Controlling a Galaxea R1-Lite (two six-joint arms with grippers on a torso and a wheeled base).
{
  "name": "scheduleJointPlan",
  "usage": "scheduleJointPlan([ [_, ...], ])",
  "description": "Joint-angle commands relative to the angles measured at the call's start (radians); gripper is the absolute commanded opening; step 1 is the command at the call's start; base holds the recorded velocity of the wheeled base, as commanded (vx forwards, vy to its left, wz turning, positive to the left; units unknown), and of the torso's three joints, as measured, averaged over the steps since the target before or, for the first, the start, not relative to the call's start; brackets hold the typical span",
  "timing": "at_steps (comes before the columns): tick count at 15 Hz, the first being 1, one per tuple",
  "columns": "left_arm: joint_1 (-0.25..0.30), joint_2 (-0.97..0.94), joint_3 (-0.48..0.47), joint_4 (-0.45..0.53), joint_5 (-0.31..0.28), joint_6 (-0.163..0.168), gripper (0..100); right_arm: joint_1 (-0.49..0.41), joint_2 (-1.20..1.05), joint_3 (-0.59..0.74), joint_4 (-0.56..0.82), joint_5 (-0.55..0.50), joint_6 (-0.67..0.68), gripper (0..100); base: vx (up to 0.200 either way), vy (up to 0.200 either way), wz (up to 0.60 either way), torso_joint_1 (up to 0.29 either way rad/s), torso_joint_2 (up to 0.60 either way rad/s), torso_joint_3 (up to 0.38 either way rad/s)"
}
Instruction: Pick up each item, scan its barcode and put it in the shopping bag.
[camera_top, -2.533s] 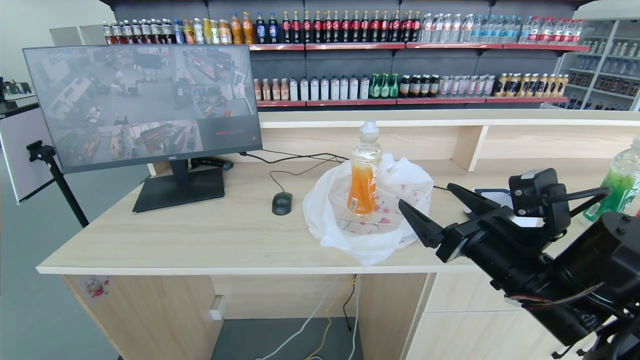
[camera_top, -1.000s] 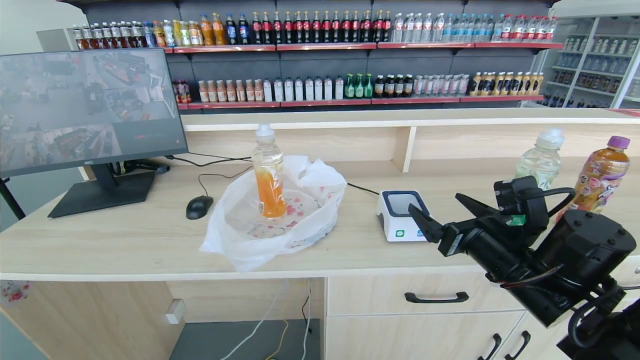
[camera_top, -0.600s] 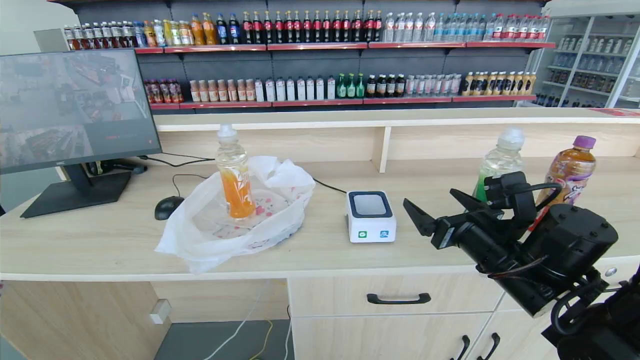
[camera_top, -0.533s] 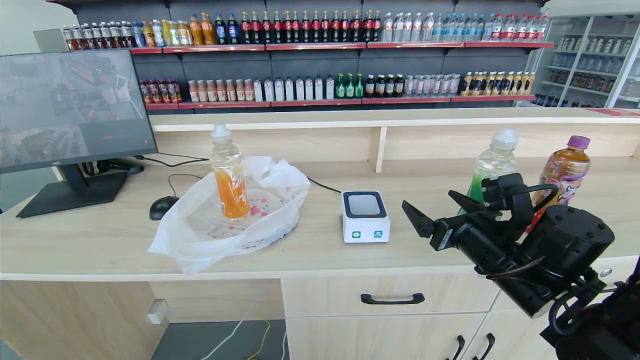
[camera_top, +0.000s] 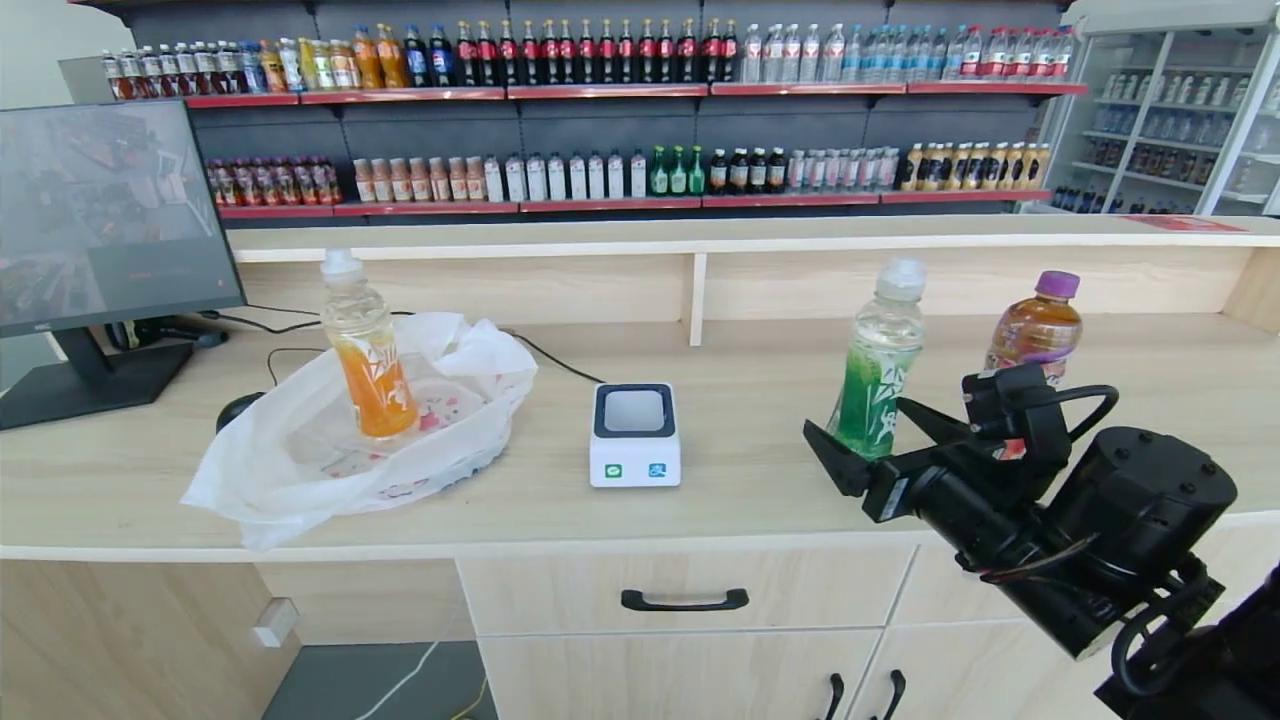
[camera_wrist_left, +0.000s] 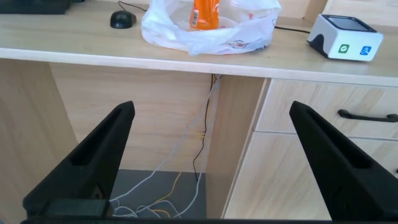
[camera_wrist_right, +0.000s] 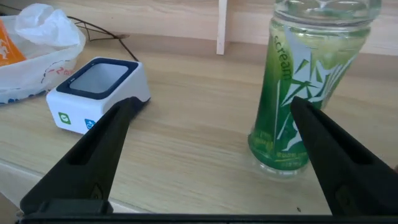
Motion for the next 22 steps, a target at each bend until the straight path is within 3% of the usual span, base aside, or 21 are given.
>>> scheduleJointPlan([
  [1, 0.0, 0.0, 0.0, 0.0, 0.0, 0.0, 100, 0.001, -0.008, 0.008, -0.002, 0.0, 0.0, 100, 0.0, 0.0, 0.0, 0.0, 0.0, 0.0],
  [8, -0.001, 0.0, 0.0, 0.0, 0.0, 0.0, 100, -0.028, -0.011, 0.004, -0.002, 0.0, -0.014, 100, 0.0, 0.0, 0.0, 0.0, 0.0, 0.0],
  [13, -0.001, 0.0, 0.0, -0.002, -0.002, 0.009, 100, -0.117, 0.012, -0.025, -0.002, 0.001, -0.022, 100, 0.0, 0.0, 0.0, 0.0, 0.0, 0.0],
  [22, -0.001, 0.0, 0.0, -0.002, -0.002, 0.009, 100, -0.114, 0.155, -0.174, -0.002, 0.001, -0.022, 100, 0.0, 0.0, 0.0, 0.0, 0.0, 0.0],
])
